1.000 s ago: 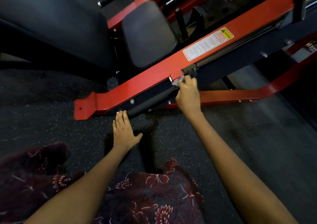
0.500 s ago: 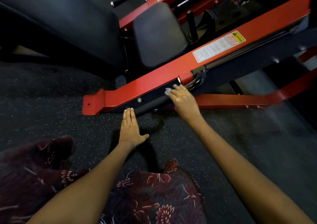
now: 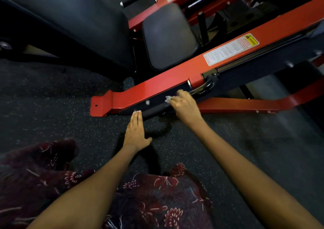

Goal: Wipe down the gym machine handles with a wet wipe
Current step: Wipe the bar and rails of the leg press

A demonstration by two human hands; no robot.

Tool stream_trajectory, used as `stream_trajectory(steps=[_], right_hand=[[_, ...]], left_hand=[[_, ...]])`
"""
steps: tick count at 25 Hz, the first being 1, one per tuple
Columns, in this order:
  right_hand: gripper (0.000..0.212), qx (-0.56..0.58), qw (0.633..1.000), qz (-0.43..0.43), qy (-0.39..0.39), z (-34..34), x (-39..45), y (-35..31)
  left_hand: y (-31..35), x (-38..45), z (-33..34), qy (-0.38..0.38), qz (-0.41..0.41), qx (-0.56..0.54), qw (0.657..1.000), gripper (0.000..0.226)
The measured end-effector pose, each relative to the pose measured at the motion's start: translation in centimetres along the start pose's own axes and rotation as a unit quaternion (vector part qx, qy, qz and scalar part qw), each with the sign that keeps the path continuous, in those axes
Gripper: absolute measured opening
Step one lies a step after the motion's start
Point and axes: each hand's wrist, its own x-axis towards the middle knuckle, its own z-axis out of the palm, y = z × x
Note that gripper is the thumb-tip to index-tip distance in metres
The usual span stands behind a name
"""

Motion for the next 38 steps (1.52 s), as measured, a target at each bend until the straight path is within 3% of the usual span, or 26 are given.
stream_trajectory(steps=[2,5,9,12,15,19,21,23,25,27,28,30,34,37,38], right_hand=[[0.030,-0.030,0.998,0.048,0.016,-1.3,-0.1,1.9],[0.025,0.019,0.997,0.074,0.030,-0.6,0.1,0.9],[0.023,0.090,0.996,0.009,-0.025,1.6,0.9,-4.1],[0.012,0.071,0.996,-0.035,-0.034,0.9,1.1,-2.6],[0.039,0.032,0.999,0.017,-0.022,-0.7,1.1,-0.6],[0.026,0.063,0.993,0.063,-0.079,1.6,1.5,-2.9],[0.026,0.103,0.988,0.042,-0.107,2.8,2.1,-5.9],[0.031,0.146,0.986,0.013,-0.074,3.7,2.3,-7.7],[0.033,0.115,0.993,-0.014,-0.019,3.9,2.4,-7.3],[0.007,0.057,0.998,0.002,0.025,3.8,2.1,-6.0],[0.010,0.061,0.997,0.021,0.038,3.6,2.0,-6.0],[0.025,0.092,0.994,0.051,0.031,4.3,1.8,-7.6],[0.022,0.189,0.982,-0.021,-0.005,6.5,1.7,-11.0],[0.025,0.148,0.985,-0.087,0.033,6.8,1.0,-8.0],[0.028,0.128,0.988,-0.072,0.038,6.5,0.6,-7.2]], left_hand=[[-0.2,0.0,-0.1,-0.007,0.001,-0.003,1.000,0.115],[-0.1,-0.1,-0.1,-0.013,0.001,-0.004,1.000,0.116],[-0.4,0.0,-0.2,-0.016,-0.001,-0.012,1.000,0.113],[-0.6,0.0,-0.2,-0.005,0.003,-0.022,1.000,0.109],[-0.5,-0.1,-0.3,0.002,0.000,-0.039,0.999,0.106],[-1.0,0.3,-0.6,0.005,0.006,-0.032,0.999,0.096],[-1.4,0.4,-0.8,0.005,0.008,-0.039,0.999,0.091],[-1.8,0.6,-0.9,0.002,0.006,-0.065,0.998,0.088],[-2.1,0.7,-0.9,0.013,0.004,-0.100,0.995,0.086],[-2.1,0.8,-1.0,0.025,0.000,-0.136,0.990,0.083],[-2.2,0.8,-1.0,0.029,-0.005,-0.153,0.988,0.081],[-2.4,1.0,-1.1,0.029,-0.026,-0.195,0.980,0.082],[-2.6,1.5,-1.7,0.029,-0.075,-0.258,0.963,0.091],[-2.5,1.5,-2.0,0.019,-0.085,-0.254,0.963,0.096],[-2.5,1.5,-1.9,0.019,-0.081,-0.255,0.963,0.097]])
